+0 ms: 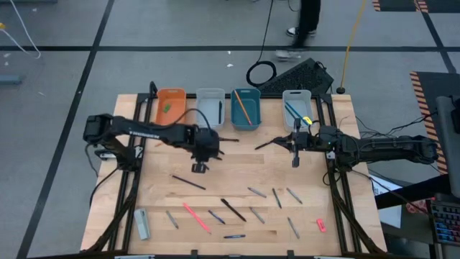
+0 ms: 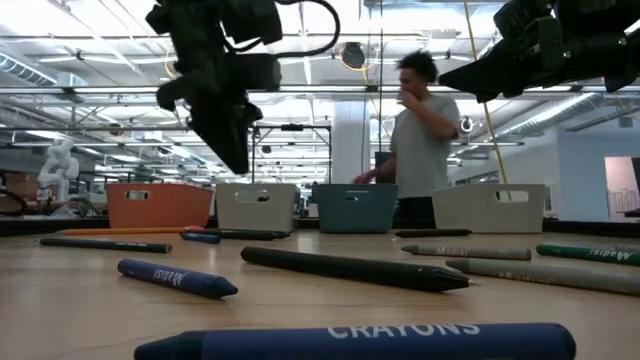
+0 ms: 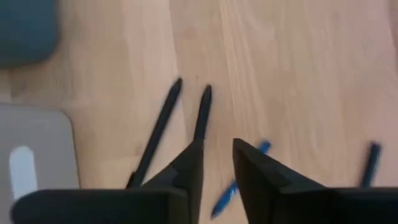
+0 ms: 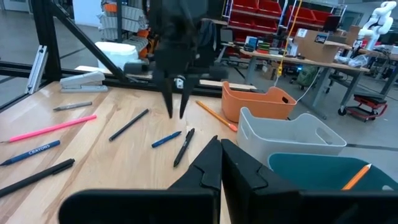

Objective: Sort crayons/erasers/pens/pencils in bins
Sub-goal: Put the black pen into the left gray bin

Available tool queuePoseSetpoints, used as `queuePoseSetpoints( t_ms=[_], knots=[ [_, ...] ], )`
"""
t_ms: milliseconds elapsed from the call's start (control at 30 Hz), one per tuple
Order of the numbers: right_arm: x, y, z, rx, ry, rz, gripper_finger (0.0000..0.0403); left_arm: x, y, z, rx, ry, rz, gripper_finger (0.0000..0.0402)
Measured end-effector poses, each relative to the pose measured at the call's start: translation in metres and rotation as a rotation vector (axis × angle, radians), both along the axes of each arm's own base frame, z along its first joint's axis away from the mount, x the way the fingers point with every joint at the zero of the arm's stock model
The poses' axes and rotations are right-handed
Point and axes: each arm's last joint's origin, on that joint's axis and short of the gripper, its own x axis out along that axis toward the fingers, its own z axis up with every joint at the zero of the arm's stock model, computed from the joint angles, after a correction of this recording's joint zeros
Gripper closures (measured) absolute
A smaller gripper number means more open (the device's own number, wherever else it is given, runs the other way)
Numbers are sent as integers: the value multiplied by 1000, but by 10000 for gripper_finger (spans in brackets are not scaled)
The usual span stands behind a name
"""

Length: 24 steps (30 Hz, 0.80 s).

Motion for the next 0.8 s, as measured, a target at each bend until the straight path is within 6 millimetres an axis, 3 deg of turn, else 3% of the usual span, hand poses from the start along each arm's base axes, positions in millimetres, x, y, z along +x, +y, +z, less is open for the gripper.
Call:
queuePoseSetpoints(
  t_ms=[267,533,800],
  knots=[
    [0,0,0,4,0,0,403,16,-1,-35,13,49,12,260],
    [0,0,0,2,0,1,403,23,9,-63,10,122,33,261],
    [0,0,0,2,-1,1,403,25,16,-76,-1,165,33,261]
  ],
)
